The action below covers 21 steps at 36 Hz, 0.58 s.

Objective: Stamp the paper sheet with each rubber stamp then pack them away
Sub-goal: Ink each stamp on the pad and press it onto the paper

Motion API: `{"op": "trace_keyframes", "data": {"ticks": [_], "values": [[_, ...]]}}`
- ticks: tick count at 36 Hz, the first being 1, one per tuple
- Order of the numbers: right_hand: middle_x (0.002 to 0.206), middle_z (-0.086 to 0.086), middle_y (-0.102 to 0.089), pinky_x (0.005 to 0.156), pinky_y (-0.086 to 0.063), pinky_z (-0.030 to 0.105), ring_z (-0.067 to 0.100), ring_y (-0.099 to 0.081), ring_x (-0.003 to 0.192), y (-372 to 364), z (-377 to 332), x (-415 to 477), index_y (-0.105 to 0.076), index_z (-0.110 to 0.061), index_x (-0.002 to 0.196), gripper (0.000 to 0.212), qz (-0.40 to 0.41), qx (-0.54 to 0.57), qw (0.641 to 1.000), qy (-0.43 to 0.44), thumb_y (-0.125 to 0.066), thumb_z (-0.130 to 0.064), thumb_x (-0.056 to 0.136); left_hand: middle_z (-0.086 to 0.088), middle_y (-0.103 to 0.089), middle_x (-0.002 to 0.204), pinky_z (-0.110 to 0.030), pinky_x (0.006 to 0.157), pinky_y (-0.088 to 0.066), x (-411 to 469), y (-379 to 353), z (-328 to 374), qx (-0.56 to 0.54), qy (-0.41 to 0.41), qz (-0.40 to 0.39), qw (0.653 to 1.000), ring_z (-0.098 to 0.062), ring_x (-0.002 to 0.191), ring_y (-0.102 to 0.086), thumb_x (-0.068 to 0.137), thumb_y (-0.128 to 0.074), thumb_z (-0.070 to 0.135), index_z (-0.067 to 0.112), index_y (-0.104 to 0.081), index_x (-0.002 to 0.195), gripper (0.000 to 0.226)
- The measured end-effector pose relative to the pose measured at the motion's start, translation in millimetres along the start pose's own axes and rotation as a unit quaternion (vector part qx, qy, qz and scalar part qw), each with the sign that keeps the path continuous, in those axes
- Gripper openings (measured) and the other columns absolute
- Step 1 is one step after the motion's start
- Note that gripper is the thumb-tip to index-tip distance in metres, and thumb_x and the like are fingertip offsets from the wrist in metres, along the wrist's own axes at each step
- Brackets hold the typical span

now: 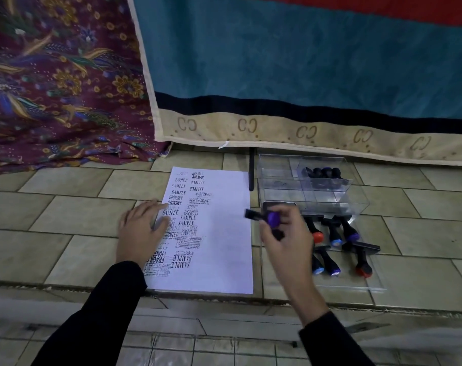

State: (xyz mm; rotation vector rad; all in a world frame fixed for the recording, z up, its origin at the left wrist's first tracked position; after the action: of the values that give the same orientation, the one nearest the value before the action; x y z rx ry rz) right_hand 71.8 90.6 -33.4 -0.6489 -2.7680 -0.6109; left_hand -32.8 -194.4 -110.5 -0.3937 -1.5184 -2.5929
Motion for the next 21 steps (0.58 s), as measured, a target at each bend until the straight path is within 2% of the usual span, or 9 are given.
{"op": "trace_keyframes", "data": {"ticks": [3, 5, 11, 13, 16, 19, 21], "values": [[0.097, -0.008, -0.062, 0.08, -0.053, 0.015, 0.0, -0.063, 0.09, 35, 16, -9, -0.053, -0.037, 0.094, 0.037, 0.012, 0.012, 1.0, -0.016, -0.071, -0.007, 0.08, 0.008, -0.055, 0.138, -0.037, 0.113, -0.016, 0, 1, 2, -0.008, 0.002, -0.003, 1.0, -0.016, 0.129, -0.044, 0.087, -0.051, 0.043, 0.035, -0.062, 0.121, 0.036], [0.098, -0.006, -0.062, 0.08, -0.051, 0.011, -0.001, -0.063, 0.092, 51, 27, -21, -0.054, -0.036, 0.096, 0.038, 0.005, 0.002, 1.0, -0.015, -0.07, -0.005, 0.081, 0.009, -0.054, 0.138, -0.038, 0.113, -0.017, -1, 1, 3, -0.011, 0.002, -0.004, 1.0, -0.016, 0.129, -0.043, 0.086, -0.048, 0.044, 0.035, -0.062, 0.121, 0.038], [0.095, -0.02, -0.056, 0.076, -0.051, 0.009, 0.005, -0.063, 0.089, 63, 48, -57, -0.054, -0.046, 0.093, 0.045, 0.009, -0.055, 0.998, 0.018, -0.074, -0.008, 0.077, 0.009, -0.054, 0.138, -0.036, 0.112, -0.017, 0, 1, 2, -0.004, -0.001, 0.001, 1.0, -0.016, 0.129, -0.044, 0.085, -0.047, 0.045, 0.035, -0.062, 0.121, 0.04], [0.095, -0.02, -0.054, 0.075, -0.05, 0.007, 0.003, -0.062, 0.088, 60, 52, -66, -0.053, -0.042, 0.093, 0.046, -0.002, -0.087, 0.996, 0.032, -0.076, -0.006, 0.075, 0.009, -0.055, 0.137, -0.036, 0.112, -0.017, 0, 0, 1, -0.003, 0.001, 0.003, 1.0, -0.016, 0.129, -0.044, 0.085, -0.047, 0.045, 0.035, -0.062, 0.12, 0.04], [0.095, -0.013, -0.052, 0.071, -0.048, 0.007, 0.0, -0.06, 0.081, 54, 55, -74, -0.058, -0.025, 0.092, 0.036, -0.02, -0.158, 0.986, 0.052, -0.08, -0.005, 0.071, 0.009, -0.055, 0.138, -0.035, 0.112, -0.017, 0, -2, -1, -0.001, 0.001, 0.003, 1.0, -0.016, 0.128, -0.043, 0.085, -0.047, 0.047, 0.037, -0.062, 0.12, 0.039], [0.095, -0.008, -0.051, 0.076, -0.036, -0.003, -0.008, -0.05, 0.087, 48, 53, -75, -0.059, -0.019, 0.091, 0.036, -0.037, -0.193, 0.978, 0.069, -0.081, -0.002, 0.068, 0.009, -0.055, 0.138, -0.035, 0.111, -0.017, 1, -4, -3, 0.005, 0.001, 0.0, 1.0, -0.015, 0.128, -0.043, 0.085, -0.047, 0.048, 0.039, -0.061, 0.12, 0.039], [0.096, -0.008, -0.05, 0.078, -0.033, -0.005, -0.012, -0.048, 0.092, 45, 50, -74, -0.058, -0.019, 0.091, 0.035, -0.049, -0.202, 0.975, 0.072, -0.08, -0.002, 0.07, 0.01, -0.055, 0.138, -0.035, 0.111, -0.017, 1, -4, -4, 0.006, 0.002, -0.001, 1.0, -0.015, 0.128, -0.044, 0.085, -0.046, 0.048, 0.039, -0.061, 0.12, 0.039]]}}
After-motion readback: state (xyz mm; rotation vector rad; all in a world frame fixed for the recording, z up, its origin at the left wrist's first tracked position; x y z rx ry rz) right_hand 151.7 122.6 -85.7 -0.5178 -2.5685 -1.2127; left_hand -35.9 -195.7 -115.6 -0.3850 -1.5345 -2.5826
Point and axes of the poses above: each hand's wrist, its own x-axis towards the middle knuckle, its own y-axis out of the back of the hand, z = x × y, the point moved 2 cm from there along x, towards the middle knuckle
